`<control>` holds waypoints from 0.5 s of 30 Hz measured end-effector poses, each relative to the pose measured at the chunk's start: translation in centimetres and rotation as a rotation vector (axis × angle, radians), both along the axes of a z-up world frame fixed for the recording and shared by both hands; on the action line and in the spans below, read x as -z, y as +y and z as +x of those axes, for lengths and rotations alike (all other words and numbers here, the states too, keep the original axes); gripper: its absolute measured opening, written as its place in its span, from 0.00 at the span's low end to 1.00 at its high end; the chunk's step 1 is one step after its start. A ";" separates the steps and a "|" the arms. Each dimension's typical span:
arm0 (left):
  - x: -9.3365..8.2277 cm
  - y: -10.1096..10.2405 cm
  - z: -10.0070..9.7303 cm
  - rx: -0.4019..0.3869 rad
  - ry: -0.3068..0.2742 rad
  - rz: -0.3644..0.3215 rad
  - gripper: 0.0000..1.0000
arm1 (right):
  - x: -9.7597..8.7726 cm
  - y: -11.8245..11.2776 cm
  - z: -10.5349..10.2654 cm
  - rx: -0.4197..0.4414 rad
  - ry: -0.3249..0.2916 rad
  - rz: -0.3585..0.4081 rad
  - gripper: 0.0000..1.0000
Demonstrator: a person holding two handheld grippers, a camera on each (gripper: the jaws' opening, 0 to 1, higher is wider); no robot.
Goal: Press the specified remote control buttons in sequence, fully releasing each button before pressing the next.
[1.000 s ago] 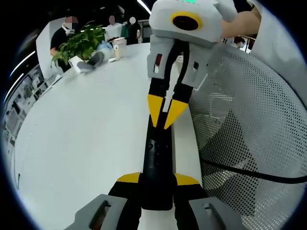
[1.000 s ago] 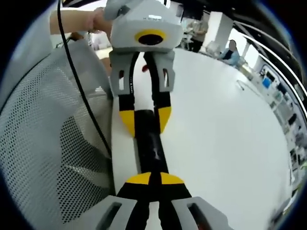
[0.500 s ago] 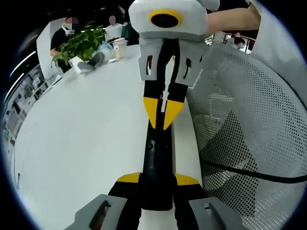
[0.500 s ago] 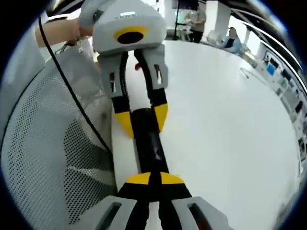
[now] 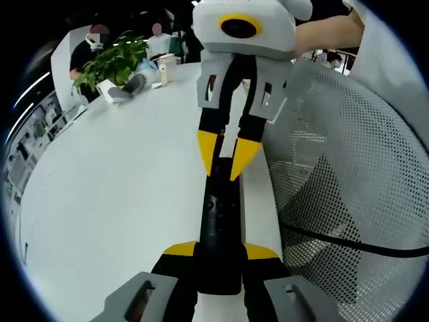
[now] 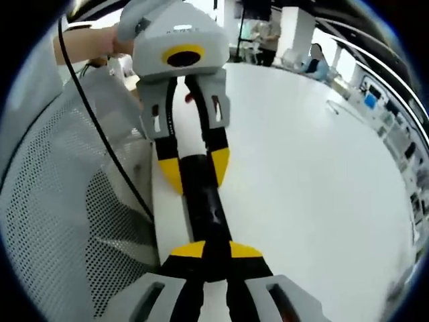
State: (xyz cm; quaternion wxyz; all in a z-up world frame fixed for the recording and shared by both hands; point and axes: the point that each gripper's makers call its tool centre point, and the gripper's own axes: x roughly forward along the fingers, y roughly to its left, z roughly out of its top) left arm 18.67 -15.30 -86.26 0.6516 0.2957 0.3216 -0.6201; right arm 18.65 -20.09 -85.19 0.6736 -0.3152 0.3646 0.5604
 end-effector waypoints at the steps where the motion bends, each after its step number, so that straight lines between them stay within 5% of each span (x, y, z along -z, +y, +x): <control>1: 0.0 0.0 0.0 0.000 0.000 0.000 0.23 | 0.1 0.1 -0.1 -0.007 0.001 -0.004 0.07; 10: 0.0 0.0 0.0 0.001 0.000 -0.002 0.23 | 0.3 0.2 -0.2 -0.130 -0.027 -0.061 0.07; 15: 0.0 0.0 0.0 0.002 0.000 0.001 0.23 | 0.3 0.1 0.0 -0.122 0.008 -0.050 0.07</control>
